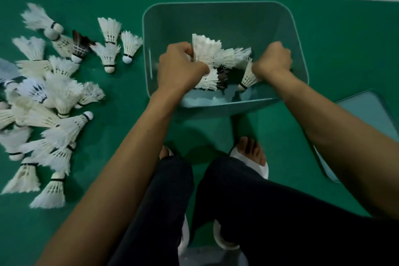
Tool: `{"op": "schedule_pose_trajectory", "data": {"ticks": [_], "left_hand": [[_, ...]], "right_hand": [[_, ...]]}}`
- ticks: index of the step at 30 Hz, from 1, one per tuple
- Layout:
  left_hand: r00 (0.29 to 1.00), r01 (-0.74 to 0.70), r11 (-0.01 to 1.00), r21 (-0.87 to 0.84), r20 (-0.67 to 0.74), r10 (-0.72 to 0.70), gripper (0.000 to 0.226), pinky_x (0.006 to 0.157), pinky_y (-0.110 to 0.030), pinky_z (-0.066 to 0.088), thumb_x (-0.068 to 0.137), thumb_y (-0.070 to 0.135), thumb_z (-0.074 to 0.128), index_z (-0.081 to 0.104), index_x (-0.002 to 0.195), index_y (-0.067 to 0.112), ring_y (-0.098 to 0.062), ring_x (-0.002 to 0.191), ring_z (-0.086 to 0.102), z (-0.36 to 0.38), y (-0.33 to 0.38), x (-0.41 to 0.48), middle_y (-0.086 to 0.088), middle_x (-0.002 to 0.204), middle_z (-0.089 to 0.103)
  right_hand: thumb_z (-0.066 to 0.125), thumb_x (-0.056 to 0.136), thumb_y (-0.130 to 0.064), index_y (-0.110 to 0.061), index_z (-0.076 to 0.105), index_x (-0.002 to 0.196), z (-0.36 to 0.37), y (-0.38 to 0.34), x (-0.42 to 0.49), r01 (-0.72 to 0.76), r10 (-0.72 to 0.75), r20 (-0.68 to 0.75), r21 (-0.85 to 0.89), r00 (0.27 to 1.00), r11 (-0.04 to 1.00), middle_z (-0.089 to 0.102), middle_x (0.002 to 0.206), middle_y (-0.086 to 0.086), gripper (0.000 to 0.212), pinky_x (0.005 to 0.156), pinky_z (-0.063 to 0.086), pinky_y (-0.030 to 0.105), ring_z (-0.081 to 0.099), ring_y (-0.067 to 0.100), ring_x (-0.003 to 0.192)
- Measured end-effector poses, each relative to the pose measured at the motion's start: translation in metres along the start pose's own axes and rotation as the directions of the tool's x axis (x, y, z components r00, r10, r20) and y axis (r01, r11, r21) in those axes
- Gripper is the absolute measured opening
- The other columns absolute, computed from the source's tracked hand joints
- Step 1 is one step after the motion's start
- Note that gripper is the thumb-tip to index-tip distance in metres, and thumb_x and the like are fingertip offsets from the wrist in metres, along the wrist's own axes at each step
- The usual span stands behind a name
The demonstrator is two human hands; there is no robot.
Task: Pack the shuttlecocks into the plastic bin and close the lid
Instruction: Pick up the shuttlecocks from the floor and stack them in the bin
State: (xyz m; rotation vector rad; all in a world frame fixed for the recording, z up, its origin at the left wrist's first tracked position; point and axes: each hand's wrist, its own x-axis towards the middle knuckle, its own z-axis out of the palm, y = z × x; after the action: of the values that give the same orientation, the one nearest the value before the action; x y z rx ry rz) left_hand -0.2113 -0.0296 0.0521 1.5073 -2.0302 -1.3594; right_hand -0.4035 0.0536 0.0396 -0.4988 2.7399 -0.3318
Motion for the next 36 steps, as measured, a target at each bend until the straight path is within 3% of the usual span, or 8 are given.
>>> {"op": "schedule_pose_trajectory", "data": {"ticks": [6,9,14,16,21,27,32,36], "left_hand": [[0.993,0.113,0.992,0.051,0.027,-0.115,0.034,0.06,-0.03,0.044,0.064,0.02,0.079,0.069,0.088,-0.002,-0.02,0.066,0.055,0.001,-0.012,0.02,-0.017,0.078,0.069],[0.987,0.148,0.988,0.048,0.051,-0.151,0.035,0.061,-0.03,0.046,0.065,0.019,0.08,0.069,0.089,-0.003,-0.021,0.065,0.056,-0.001,-0.016,0.022,-0.013,0.073,0.065],[0.988,0.136,0.983,0.119,0.051,-0.143,0.031,0.061,-0.029,0.044,0.07,0.016,0.079,0.068,0.091,-0.004,-0.021,0.067,0.052,0.0,-0.016,0.017,-0.006,0.072,0.057],[0.988,0.132,0.983,0.124,0.065,-0.141,0.033,0.062,-0.029,0.045,0.071,0.016,0.08,0.068,0.093,-0.005,-0.021,0.068,0.053,0.002,-0.016,0.016,-0.006,0.074,0.058],[0.991,0.067,0.984,0.165,0.108,-0.086,0.032,0.069,-0.03,0.049,0.075,0.017,0.083,0.071,0.099,-0.001,-0.019,0.076,0.058,0.008,-0.015,0.013,-0.006,0.084,0.064],[0.99,0.073,0.984,0.163,0.111,-0.091,0.03,0.067,-0.03,0.048,0.073,0.016,0.086,0.067,0.089,0.0,-0.019,0.073,0.057,0.007,-0.014,0.017,-0.007,0.081,0.064],[0.986,0.108,0.977,0.185,0.102,-0.129,0.033,0.071,-0.037,0.059,0.075,0.015,0.085,0.07,0.098,-0.003,-0.02,0.072,0.061,0.005,-0.019,0.021,-0.008,0.084,0.068],[0.982,0.102,0.973,0.205,0.138,-0.132,0.023,0.054,-0.024,0.046,0.078,0.013,0.083,0.069,0.093,0.002,-0.015,0.063,0.057,0.009,-0.018,0.021,-0.003,0.074,0.062]], "right_hand": [[0.075,0.085,0.0,-0.001,0.062,0.118,0.02,-0.011,0.02,-0.221,0.171,0.253,0.187,0.952,0.957,0.064,0.126,0.017,0.035,0.037,0.056,0.036,0.073,0.036,0.075],[0.073,0.088,-0.001,0.0,0.064,0.119,0.022,-0.013,0.02,-0.24,0.191,0.256,0.174,0.948,0.955,0.067,0.125,0.018,0.033,0.039,0.056,0.035,0.071,0.032,0.058],[0.067,0.086,-0.006,-0.007,0.065,0.102,0.01,-0.015,0.009,-0.042,0.041,0.032,0.049,0.999,0.998,0.069,0.114,0.013,0.016,0.074,0.063,0.047,0.071,0.036,0.09],[0.066,0.086,-0.005,-0.006,0.063,0.099,0.006,-0.018,0.006,-0.004,0.004,0.004,0.041,1.0,0.999,0.065,0.105,0.012,0.014,0.067,0.064,0.047,0.07,0.036,0.085],[0.064,0.092,0.005,0.005,0.058,0.098,0.015,-0.027,0.005,-0.258,0.171,0.317,0.258,0.933,0.931,0.066,0.1,0.012,0.007,0.052,0.062,0.041,0.071,0.03,0.067],[0.043,0.106,-0.004,-0.001,0.058,0.106,0.015,-0.025,0.003,-0.415,0.237,0.602,0.173,0.762,0.893,0.063,0.095,0.009,0.016,0.094,0.058,0.035,0.071,0.025,0.1],[0.065,0.095,-0.002,0.003,0.061,0.1,0.011,-0.03,0.005,-0.24,0.173,0.433,0.104,0.885,0.965,0.062,0.095,0.021,0.008,0.052,0.063,0.043,0.074,0.041,0.069],[0.064,0.094,-0.001,0.0,0.052,0.083,0.01,-0.026,0.006,-0.11,0.085,0.326,0.058,0.941,0.992,0.055,0.093,0.017,0.016,0.055,0.063,0.038,0.075,0.038,0.067]]}}
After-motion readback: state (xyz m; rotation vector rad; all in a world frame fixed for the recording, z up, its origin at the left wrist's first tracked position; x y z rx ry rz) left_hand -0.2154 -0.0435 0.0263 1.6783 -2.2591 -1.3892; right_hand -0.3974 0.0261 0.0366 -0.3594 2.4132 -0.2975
